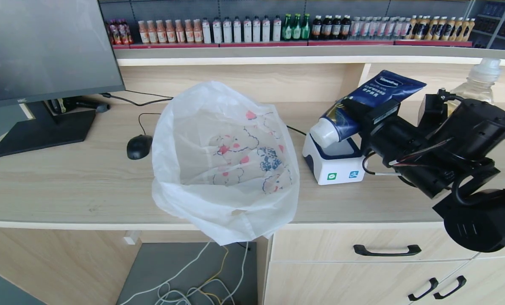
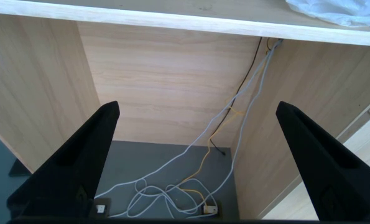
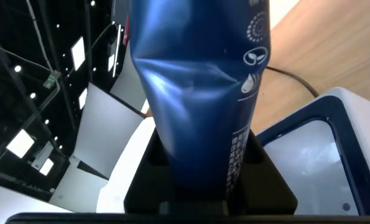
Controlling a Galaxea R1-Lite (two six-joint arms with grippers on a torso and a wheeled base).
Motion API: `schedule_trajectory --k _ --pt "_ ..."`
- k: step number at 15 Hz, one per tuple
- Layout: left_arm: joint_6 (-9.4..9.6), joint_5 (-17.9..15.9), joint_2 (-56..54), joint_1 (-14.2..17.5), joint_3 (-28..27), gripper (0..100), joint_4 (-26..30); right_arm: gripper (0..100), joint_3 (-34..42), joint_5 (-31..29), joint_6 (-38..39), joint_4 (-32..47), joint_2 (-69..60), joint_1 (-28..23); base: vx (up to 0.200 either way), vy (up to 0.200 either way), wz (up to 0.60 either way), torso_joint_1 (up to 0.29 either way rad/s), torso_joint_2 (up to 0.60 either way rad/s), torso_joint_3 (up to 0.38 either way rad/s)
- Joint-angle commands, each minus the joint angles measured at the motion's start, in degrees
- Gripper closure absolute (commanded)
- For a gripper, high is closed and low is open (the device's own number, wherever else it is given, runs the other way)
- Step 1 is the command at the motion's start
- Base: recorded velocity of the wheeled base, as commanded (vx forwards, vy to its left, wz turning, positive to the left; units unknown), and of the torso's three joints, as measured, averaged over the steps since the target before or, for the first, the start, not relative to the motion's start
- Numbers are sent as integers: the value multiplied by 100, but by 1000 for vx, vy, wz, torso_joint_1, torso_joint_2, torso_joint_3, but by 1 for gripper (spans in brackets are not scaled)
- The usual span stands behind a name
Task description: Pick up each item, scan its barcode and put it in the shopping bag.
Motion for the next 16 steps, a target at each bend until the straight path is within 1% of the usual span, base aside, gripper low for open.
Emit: schedule_trajectory --k 1,16 --pt "-2 0 -2 -4 0 0 0 100 -3 3 6 -8 122 -53 0 0 0 0 0 0" --pt "-2 0 -2 -4 0 0 0 100 24 3 24 -26 237 -132 0 0 0 0 0 0"
